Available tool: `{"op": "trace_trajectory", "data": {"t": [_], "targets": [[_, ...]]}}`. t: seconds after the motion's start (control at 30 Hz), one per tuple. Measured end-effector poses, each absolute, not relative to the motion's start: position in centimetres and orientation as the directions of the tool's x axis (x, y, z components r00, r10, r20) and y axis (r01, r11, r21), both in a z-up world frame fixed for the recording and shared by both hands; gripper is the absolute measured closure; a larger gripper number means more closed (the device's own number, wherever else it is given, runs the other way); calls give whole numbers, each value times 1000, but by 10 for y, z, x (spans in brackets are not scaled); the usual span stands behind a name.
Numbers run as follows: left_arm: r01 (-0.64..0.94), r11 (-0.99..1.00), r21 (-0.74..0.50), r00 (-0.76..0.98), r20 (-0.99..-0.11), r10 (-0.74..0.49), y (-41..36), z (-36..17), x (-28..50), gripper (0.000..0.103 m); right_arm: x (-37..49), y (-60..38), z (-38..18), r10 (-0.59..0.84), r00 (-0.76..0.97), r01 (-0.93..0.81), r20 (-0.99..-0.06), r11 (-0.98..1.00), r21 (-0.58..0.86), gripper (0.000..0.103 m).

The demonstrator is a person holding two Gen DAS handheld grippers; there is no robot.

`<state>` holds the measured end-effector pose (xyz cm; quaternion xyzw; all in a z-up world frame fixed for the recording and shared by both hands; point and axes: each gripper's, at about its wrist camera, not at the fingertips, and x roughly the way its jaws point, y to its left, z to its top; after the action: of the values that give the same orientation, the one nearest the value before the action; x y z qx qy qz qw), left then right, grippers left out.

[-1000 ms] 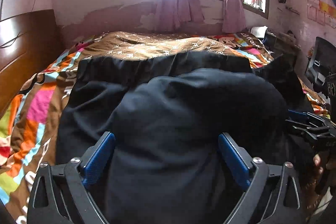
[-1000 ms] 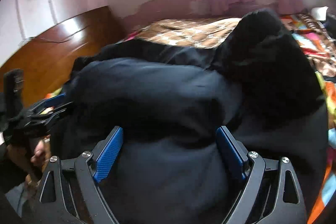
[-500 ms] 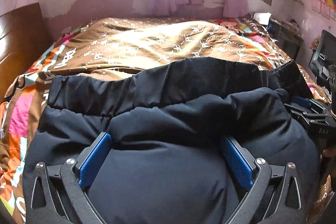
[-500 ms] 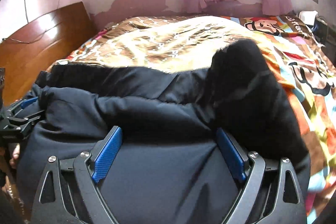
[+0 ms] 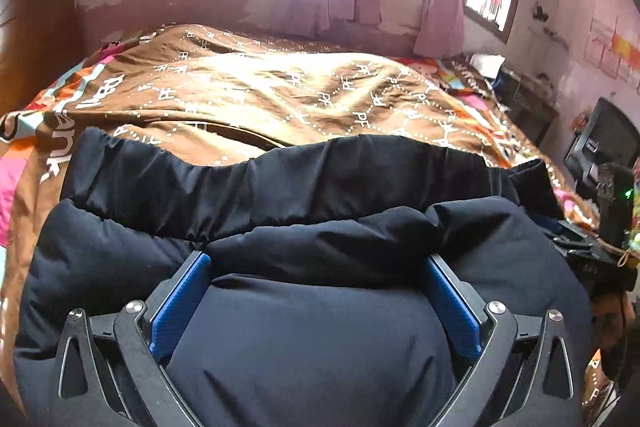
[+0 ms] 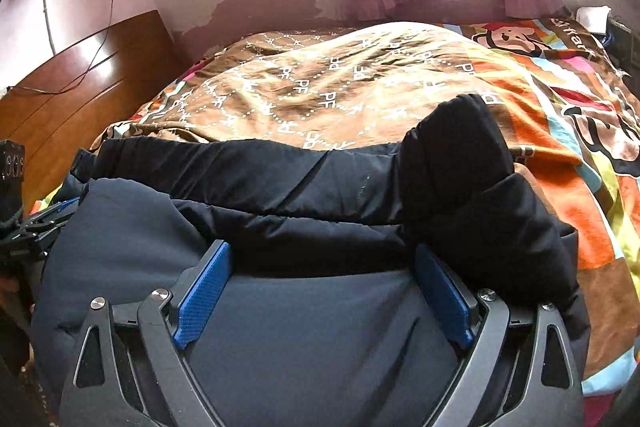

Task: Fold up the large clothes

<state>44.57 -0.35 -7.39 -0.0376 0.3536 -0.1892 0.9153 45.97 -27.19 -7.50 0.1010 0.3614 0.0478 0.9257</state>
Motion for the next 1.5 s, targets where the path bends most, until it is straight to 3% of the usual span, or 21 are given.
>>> {"op": "trace_trajectory", "data": {"t": [0.43, 1.13, 1.5], "targets": [[324, 916, -238, 682, -612, -400, 1, -81, 449, 0, 461, -270, -87, 155, 765, -15, -626, 975, 223, 11], [319, 927, -197, 701, -609, -371, -2, -86, 449, 0, 456, -270, -90, 129, 803, -12, -582, 980, 201, 11], [188, 978, -91, 823, -528, -207, 16, -53, 402, 0, 394, -291, -53, 22, 876, 96, -482, 971, 218, 11]]}}
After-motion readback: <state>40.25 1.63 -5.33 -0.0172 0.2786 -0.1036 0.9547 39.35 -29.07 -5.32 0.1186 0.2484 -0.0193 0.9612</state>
